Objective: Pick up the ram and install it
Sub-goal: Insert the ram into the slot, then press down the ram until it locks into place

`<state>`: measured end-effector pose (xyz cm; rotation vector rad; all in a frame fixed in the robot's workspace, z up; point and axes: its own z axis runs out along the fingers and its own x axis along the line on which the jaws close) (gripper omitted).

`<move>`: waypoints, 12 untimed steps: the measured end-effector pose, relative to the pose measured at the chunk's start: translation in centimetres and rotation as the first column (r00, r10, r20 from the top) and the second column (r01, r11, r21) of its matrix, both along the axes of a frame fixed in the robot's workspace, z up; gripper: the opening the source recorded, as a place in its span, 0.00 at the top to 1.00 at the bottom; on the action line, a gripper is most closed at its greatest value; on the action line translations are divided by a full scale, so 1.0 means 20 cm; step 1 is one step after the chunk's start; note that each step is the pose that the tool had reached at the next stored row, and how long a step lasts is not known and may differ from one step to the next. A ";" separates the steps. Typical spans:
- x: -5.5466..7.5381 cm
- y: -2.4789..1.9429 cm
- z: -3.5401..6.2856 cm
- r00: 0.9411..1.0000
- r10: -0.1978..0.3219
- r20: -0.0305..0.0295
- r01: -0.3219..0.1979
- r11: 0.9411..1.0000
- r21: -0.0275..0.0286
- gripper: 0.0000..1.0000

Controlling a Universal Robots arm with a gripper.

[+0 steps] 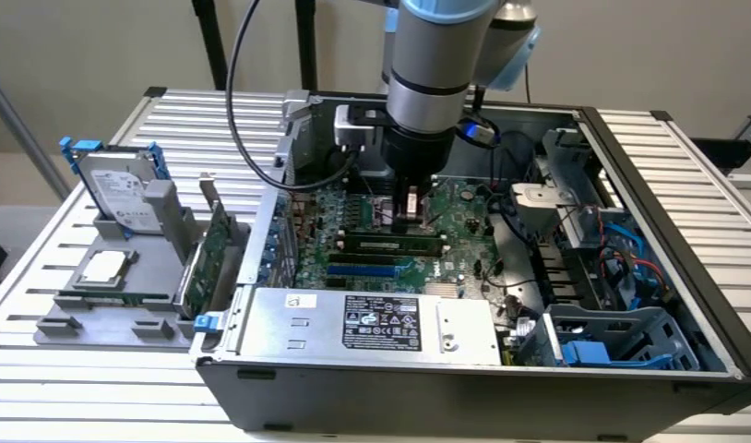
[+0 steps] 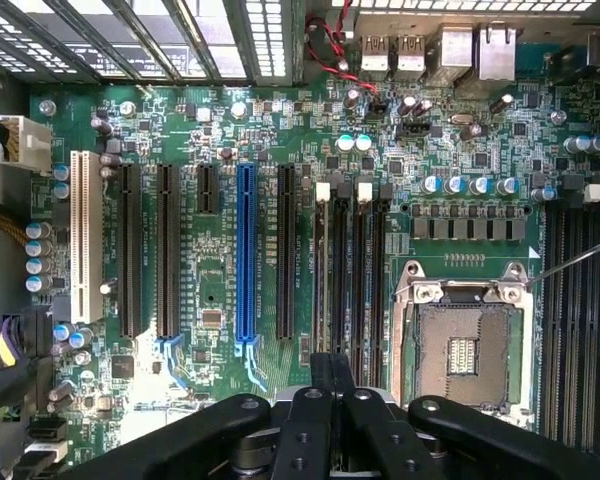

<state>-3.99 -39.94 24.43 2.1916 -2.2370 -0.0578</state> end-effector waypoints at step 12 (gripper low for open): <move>-0.01 0.001 -0.074 1.000 0.000 0.003 0.000 1.000 0.003 1.00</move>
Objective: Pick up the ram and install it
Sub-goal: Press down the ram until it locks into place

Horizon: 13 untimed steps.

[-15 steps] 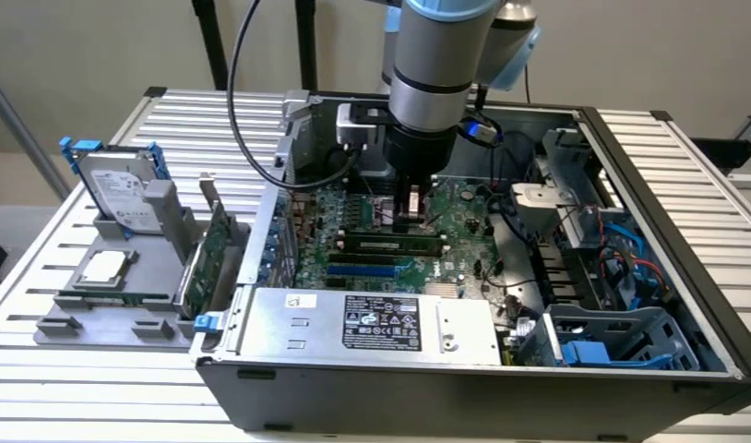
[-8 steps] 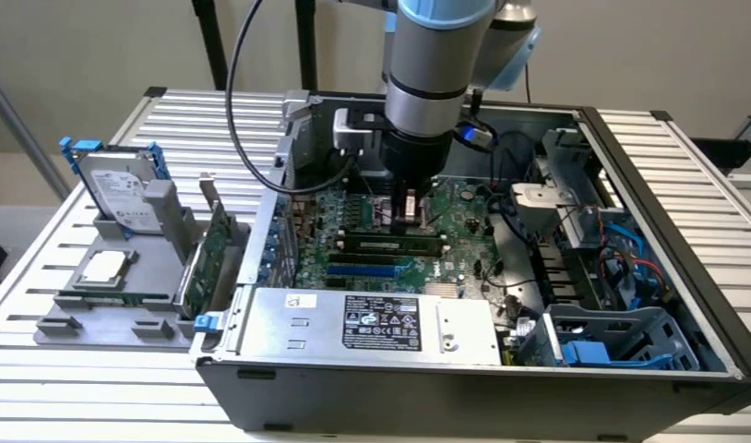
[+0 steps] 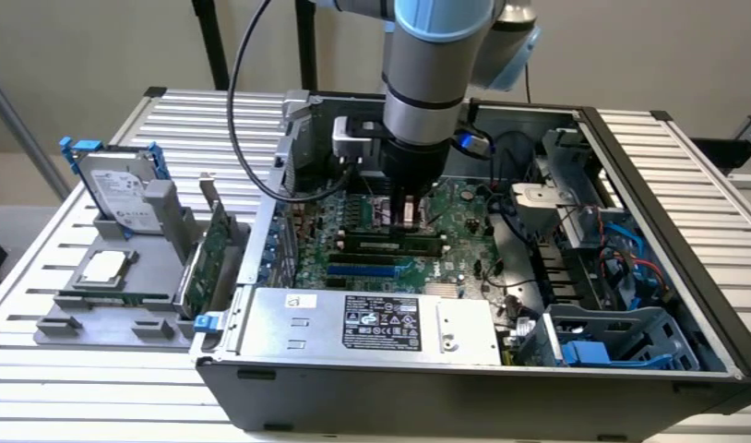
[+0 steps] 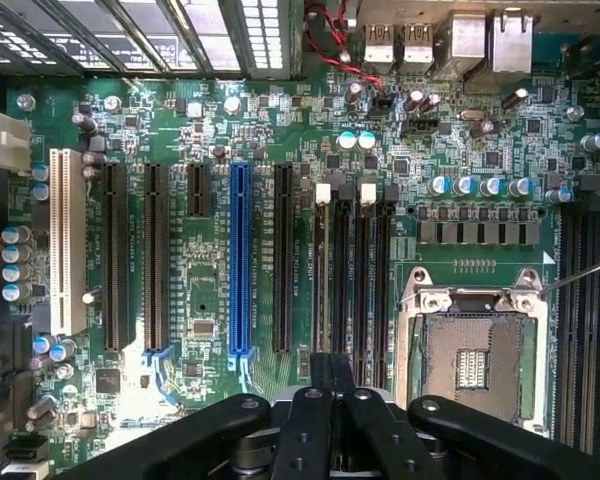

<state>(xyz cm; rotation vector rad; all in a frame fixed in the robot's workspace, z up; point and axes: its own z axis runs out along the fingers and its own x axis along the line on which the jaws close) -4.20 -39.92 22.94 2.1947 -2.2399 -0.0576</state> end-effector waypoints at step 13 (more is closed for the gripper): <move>0.00 0.001 0.092 1.000 0.000 0.004 0.000 1.000 0.004 1.00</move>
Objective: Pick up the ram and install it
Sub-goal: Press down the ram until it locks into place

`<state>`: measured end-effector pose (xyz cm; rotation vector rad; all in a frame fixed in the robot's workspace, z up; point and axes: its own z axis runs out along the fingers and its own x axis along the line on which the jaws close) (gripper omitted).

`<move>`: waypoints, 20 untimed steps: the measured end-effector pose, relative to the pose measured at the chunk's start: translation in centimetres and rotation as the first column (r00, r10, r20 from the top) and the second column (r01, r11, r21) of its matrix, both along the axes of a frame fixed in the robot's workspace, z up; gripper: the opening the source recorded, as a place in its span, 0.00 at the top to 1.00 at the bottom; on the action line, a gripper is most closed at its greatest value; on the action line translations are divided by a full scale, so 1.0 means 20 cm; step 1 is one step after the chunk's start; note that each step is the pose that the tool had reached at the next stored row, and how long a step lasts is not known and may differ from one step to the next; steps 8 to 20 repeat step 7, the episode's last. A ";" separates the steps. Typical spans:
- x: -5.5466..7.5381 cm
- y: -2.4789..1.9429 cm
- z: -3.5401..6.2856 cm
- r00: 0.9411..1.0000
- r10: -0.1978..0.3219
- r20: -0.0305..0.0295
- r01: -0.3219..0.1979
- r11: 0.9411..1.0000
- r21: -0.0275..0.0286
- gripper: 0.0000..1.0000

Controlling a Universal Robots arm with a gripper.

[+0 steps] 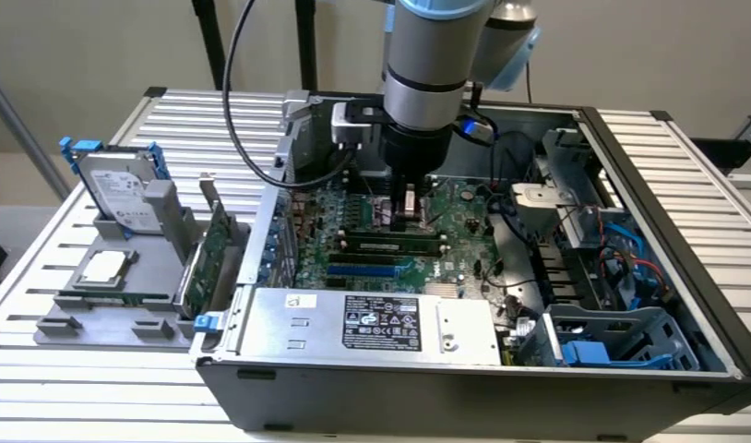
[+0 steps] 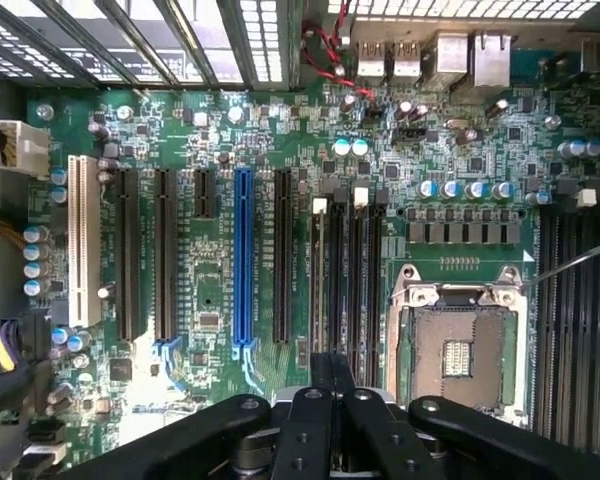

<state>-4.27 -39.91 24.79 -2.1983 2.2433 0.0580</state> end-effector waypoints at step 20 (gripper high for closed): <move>0.00 0.000 0.000 1.000 0.000 0.000 0.000 1.000 0.000 1.00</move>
